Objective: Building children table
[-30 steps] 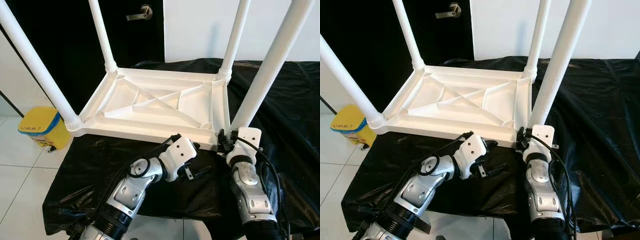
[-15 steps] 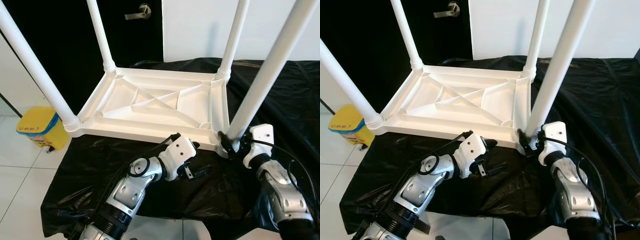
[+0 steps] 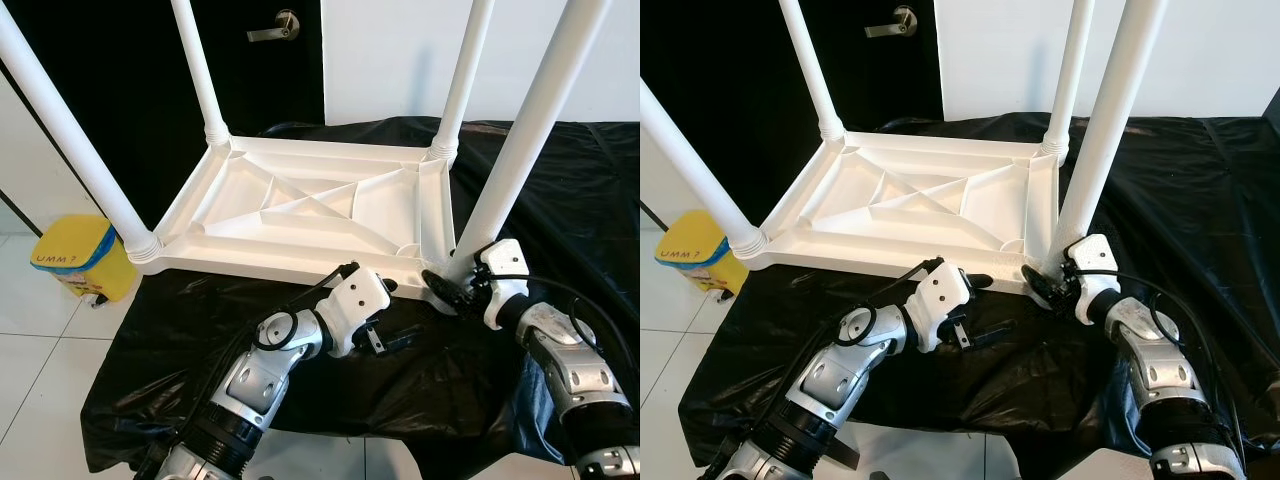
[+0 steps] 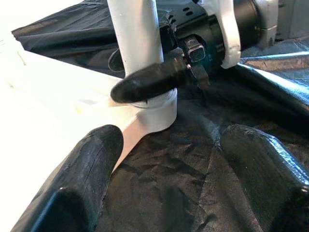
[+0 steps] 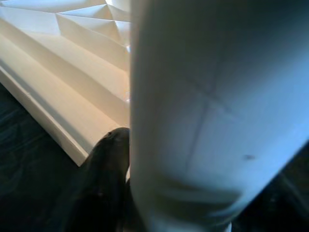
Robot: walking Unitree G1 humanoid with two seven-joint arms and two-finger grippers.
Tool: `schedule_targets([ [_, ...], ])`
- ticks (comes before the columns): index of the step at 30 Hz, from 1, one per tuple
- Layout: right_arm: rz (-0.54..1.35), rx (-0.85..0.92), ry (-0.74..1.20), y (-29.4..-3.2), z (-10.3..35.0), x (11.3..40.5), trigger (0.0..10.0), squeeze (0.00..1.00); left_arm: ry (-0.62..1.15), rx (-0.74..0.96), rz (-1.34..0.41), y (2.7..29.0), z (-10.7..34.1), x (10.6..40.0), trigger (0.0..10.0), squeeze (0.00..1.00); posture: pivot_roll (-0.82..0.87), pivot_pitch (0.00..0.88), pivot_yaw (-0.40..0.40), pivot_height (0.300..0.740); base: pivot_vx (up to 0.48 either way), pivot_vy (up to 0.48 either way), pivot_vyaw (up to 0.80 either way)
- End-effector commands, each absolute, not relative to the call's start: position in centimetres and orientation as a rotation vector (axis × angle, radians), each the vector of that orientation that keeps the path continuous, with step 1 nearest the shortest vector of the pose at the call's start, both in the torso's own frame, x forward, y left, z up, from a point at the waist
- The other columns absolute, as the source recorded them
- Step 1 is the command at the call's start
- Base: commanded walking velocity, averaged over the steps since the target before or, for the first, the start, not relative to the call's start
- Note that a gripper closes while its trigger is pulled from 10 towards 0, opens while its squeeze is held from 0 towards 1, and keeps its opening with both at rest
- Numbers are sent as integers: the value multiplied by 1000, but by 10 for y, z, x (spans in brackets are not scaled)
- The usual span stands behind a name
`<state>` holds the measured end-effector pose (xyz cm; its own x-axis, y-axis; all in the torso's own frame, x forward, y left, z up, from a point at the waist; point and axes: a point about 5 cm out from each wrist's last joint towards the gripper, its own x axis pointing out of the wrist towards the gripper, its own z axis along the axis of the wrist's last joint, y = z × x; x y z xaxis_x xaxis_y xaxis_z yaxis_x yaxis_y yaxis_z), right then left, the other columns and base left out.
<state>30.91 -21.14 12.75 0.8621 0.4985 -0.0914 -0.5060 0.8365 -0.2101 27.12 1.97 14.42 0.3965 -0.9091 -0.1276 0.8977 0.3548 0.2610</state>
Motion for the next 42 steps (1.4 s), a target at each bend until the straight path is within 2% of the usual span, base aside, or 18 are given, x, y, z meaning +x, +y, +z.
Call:
schedule_targets([
  [1,548,-234,90,-211,116,307,0,0,-27,301,-1128,23,142,273,10000,0,-182,51,36,740,0,0,0],
  [8,502,-223,102,-213,111,305,0,0,-26,299,-1130,23,141,272,10000,0,-189,55,41,740,0,0,0],
  [9,449,-219,105,-212,108,304,10000,0,-25,300,-1133,23,141,272,10000,0,-192,56,43,740,0,0,0],
  [20,260,-165,109,-203,102,301,10000,0,-24,300,-1140,22,141,272,10000,0,-199,55,45,740,0,0,0],
  [25,3,-92,132,-198,95,299,10000,0,-26,300,-1143,21,141,273,10000,0,-200,52,46,740,0,0,0],
  [31,-192,-60,148,-183,90,297,10000,0,-26,299,-1150,19,141,271,10000,0,-202,47,43,740,0,0,0],
  [35,-227,-57,151,-175,89,296,10000,0,-26,298,-1153,18,140,271,10000,0,-198,46,41,740,0,0,0],
  [37,-203,-45,138,-162,92,295,10000,0,-26,296,-1153,18,140,270,10000,0,-192,48,35,740,0,0,0],
  [42,-200,-49,116,-159,96,294,10000,0,-25,296,-1150,19,139,269,10000,0,-190,48,32,740,0,0,0],
])
